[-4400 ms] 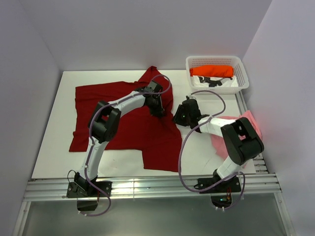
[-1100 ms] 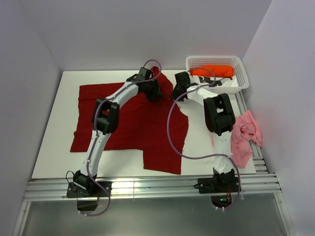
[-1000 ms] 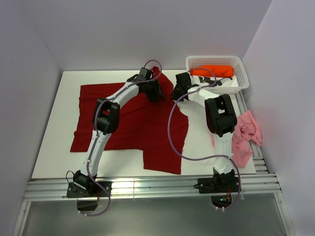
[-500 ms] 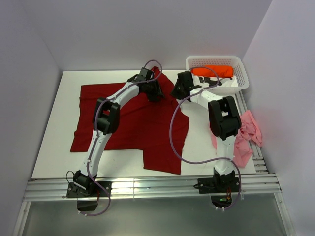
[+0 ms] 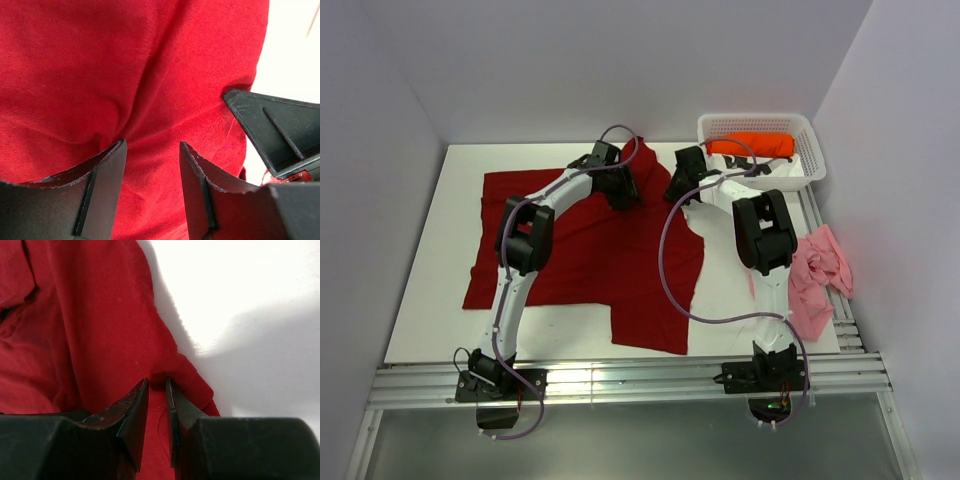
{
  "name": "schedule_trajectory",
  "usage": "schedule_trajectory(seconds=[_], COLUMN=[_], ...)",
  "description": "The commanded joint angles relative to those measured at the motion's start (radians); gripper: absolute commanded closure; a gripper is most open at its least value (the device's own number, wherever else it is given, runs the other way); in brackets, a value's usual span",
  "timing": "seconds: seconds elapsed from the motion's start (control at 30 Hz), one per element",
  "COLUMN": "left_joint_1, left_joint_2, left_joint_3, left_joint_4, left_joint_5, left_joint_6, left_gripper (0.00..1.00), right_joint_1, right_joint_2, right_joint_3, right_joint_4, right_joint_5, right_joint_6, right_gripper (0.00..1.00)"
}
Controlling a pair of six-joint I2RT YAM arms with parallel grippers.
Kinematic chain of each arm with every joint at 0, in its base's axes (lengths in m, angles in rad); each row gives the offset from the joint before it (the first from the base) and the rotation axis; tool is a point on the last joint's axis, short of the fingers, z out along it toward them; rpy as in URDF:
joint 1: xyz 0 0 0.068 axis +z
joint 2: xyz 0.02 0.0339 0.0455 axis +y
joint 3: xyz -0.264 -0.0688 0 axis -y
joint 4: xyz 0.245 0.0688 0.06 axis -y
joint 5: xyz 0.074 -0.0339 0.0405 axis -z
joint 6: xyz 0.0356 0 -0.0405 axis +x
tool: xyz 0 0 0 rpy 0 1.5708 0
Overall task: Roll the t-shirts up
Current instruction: Flatten the tshirt
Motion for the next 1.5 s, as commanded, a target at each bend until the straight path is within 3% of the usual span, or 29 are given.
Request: schedule_trajectory(seconds=[0.0, 0.43, 0.57, 0.9, 1.47], left_joint_1=[0.012, 0.014, 0.009, -0.018, -0.02], left_joint_2=[-0.008, -0.021, -0.018, 0.024, 0.028], left_joint_3=[-0.034, -0.028, -0.011, 0.111, 0.116], left_joint_4=[-0.08, -0.094, -0.109, -0.164, -0.17], left_joint_5=[-0.076, -0.08, -0.078, -0.072, -0.07], left_joint_6=[0.045, 0.048, 0.053, 0.067, 0.07], left_gripper=[0.47, 0.47, 0.47, 0.46, 0.46], right_joint_1=[0.011, 0.09, 0.084, 0.031, -0.021], right_joint_2=[0.017, 0.054, 0.057, -0.091, 0.002], right_joint_3=[0.037, 0.124, 0.164, 0.076, 0.037], right_joint_4=[-0.068, -0.189, -0.235, -0.151, -0.091], right_joint_5=[0.059, 0.203, 0.27, 0.229, -0.027], right_joint_6=[-0.014, -0.074, -0.077, -0.117, -0.088], right_gripper=[0.72, 0.72, 0.68, 0.55, 0.57])
